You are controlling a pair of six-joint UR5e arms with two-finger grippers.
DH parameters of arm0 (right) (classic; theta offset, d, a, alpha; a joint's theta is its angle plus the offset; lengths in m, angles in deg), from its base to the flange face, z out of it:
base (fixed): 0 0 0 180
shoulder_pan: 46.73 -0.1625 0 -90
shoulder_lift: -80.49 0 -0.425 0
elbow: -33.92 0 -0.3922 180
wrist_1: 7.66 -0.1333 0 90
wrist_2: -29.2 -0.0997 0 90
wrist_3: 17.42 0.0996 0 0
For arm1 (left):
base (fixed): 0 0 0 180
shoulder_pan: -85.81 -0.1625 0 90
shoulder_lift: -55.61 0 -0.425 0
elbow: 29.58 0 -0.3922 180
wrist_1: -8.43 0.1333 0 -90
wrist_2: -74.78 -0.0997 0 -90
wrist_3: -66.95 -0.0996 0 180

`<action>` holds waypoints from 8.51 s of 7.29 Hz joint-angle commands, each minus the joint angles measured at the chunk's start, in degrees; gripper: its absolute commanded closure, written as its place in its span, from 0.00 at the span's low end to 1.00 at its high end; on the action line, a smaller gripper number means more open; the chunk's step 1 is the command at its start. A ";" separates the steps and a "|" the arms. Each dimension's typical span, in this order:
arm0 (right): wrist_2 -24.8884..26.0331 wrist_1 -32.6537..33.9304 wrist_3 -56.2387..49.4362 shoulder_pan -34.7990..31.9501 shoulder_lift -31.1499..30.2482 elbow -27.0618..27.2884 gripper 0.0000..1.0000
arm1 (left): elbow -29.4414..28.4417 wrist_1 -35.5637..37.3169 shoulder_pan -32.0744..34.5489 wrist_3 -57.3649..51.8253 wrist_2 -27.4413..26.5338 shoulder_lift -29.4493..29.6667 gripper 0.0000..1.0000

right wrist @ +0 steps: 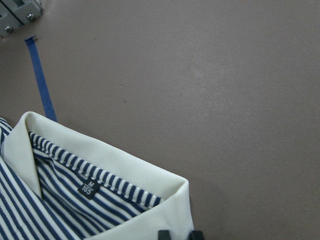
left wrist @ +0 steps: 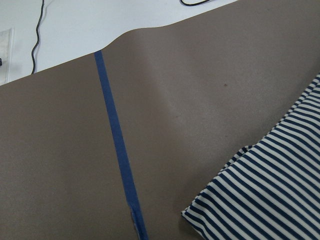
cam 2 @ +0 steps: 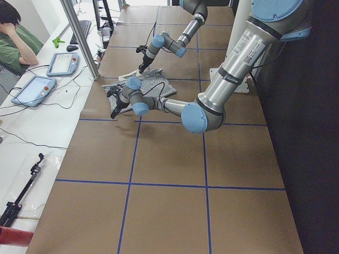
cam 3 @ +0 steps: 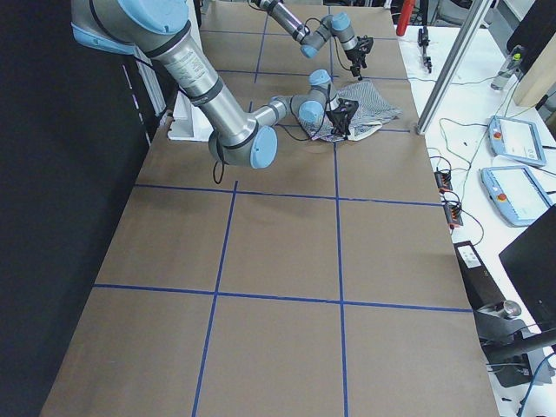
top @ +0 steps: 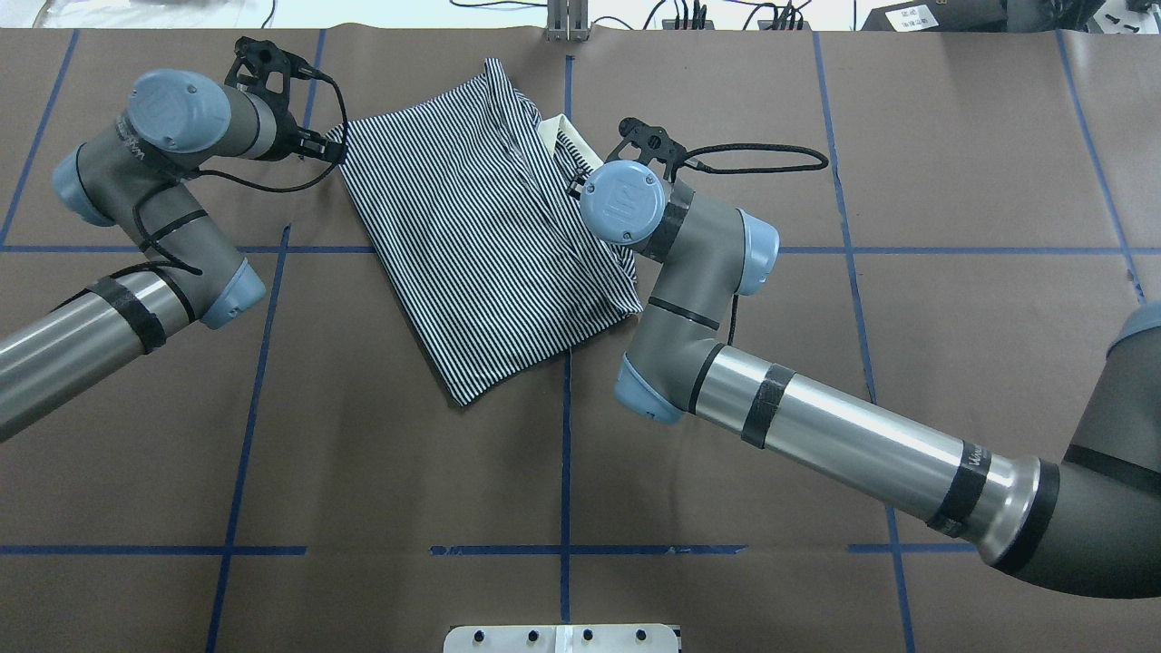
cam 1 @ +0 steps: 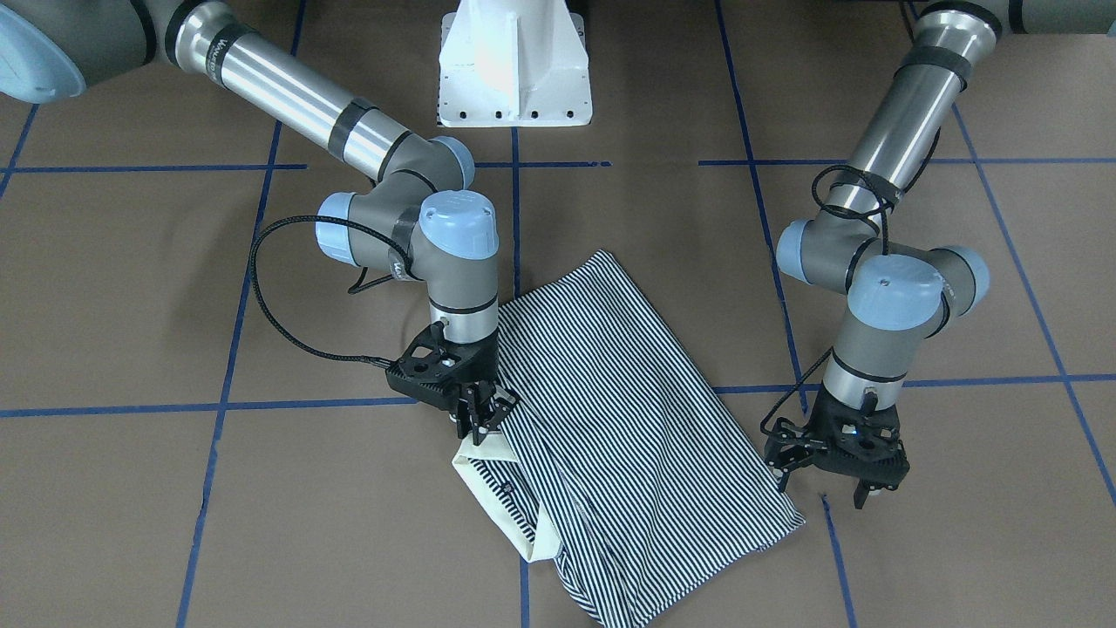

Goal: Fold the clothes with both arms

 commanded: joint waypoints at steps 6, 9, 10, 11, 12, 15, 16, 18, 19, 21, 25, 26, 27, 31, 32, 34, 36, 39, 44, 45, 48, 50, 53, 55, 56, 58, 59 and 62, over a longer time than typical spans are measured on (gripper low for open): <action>4.74 0.67 3.10 7.09 -19.10 25.41 1.00 | 2.28 0.06 -0.09 0.12 0.00 -0.45 0.00; 5.99 0.67 3.71 9.23 -27.59 34.35 1.00 | 2.98 0.06 -0.18 0.21 0.00 -0.89 0.00; 6.52 0.67 3.63 9.32 -27.60 34.27 1.00 | 3.86 0.06 -0.18 0.21 0.00 -1.24 0.00; 7.22 2.24 2.93 9.40 -27.69 34.44 0.01 | 4.39 0.06 -0.35 0.21 0.00 -1.33 0.00; 7.14 10.44 1.18 9.58 -26.82 37.40 0.00 | 4.39 0.06 -0.35 0.21 0.00 -1.33 0.00; 4.94 27.47 -8.84 12.81 -24.02 46.41 0.00 | 5.71 0.06 -0.44 0.21 0.26 -1.95 0.00; 4.85 30.61 -13.03 14.23 -21.73 46.05 0.00 | 5.71 0.06 -0.44 0.21 0.61 -2.04 0.00; 4.76 32.49 -22.42 17.92 -20.83 45.87 0.20 | 6.06 0.06 -0.44 0.21 1.06 -2.04 0.00; 4.76 32.93 -28.57 18.71 -20.92 45.44 0.33 | 6.06 0.06 -0.53 0.21 1.40 -2.04 0.00; 4.85 33.28 -36.51 18.72 -20.83 43.16 0.64 | 6.06 0.06 -0.44 0.21 1.41 -2.04 0.00; 4.85 33.11 -36.89 19.34 -18.55 41.39 0.63 | 6.33 0.06 -0.53 0.29 1.41 -2.48 0.00; 4.85 33.02 -36.89 19.34 -18.29 41.21 0.63 | 6.33 0.06 -0.62 0.30 1.41 -2.48 0.00; 4.85 33.11 -36.89 19.42 -18.28 40.78 0.63 | 6.41 0.06 -0.62 0.30 1.41 -2.74 0.00; 4.94 34.24 -38.91 19.08 -18.99 40.41 1.00 | 6.42 -0.03 -0.62 0.30 1.41 -2.74 0.00; 4.76 34.34 -39.17 18.20 -19.25 41.47 1.00 | 6.42 -0.03 -0.62 0.30 1.41 -2.74 0.00; 4.94 34.25 -40.06 17.84 -22.74 44.54 1.00 | 6.42 -0.03 -0.70 0.30 1.41 -2.74 0.00; 5.11 34.25 -39.27 18.19 -25.48 45.60 0.99 | 6.33 0.06 -0.70 0.30 1.41 -2.74 0.00; 5.11 34.25 -33.14 20.03 -27.24 46.48 0.57 | 6.33 0.06 -0.70 0.30 1.41 -2.83 0.00; 4.50 33.81 -32.94 17.15 -25.59 49.74 0.00 | 6.33 0.06 -0.70 0.30 1.41 -2.83 0.00; 4.50 33.90 -32.76 17.14 -23.49 48.26 0.00 | 6.33 0.06 -0.70 0.30 1.41 -2.83 0.00; 3.72 34.42 -33.02 17.40 -20.74 43.15 0.83 | 6.33 0.06 -0.70 0.30 1.41 -2.83 0.00; 1.07 34.42 -33.02 18.19 -21.62 43.06 0.84 | 6.33 0.06 -0.70 0.30 1.41 -2.83 0.00; 1.16 34.51 -33.29 18.81 -21.62 43.15 0.91 | 6.33 0.06 -0.70 0.30 1.41 -2.91 0.00; 1.16 36.09 -35.21 17.42 -21.54 43.93 1.00 | 6.33 0.06 -0.79 0.30 1.41 -2.83 0.00; 1.16 36.18 -35.57 16.71 -21.80 44.11 1.00 | 6.33 0.06 -0.79 0.30 1.41 -2.83 0.00; 1.77 36.10 -34.44 17.74 -26.35 47.61 1.00 | 6.33 0.06 -0.88 0.30 1.41 -2.83 0.00; 1.95 36.18 -34.17 18.71 -26.63 47.45 1.00 | 6.33 0.06 -0.88 0.30 1.41 -2.83 0.00; 1.86 36.10 -34.08 18.63 -27.60 47.54 0.05 | 6.24 0.06 -0.88 0.30 1.41 -2.83 0.00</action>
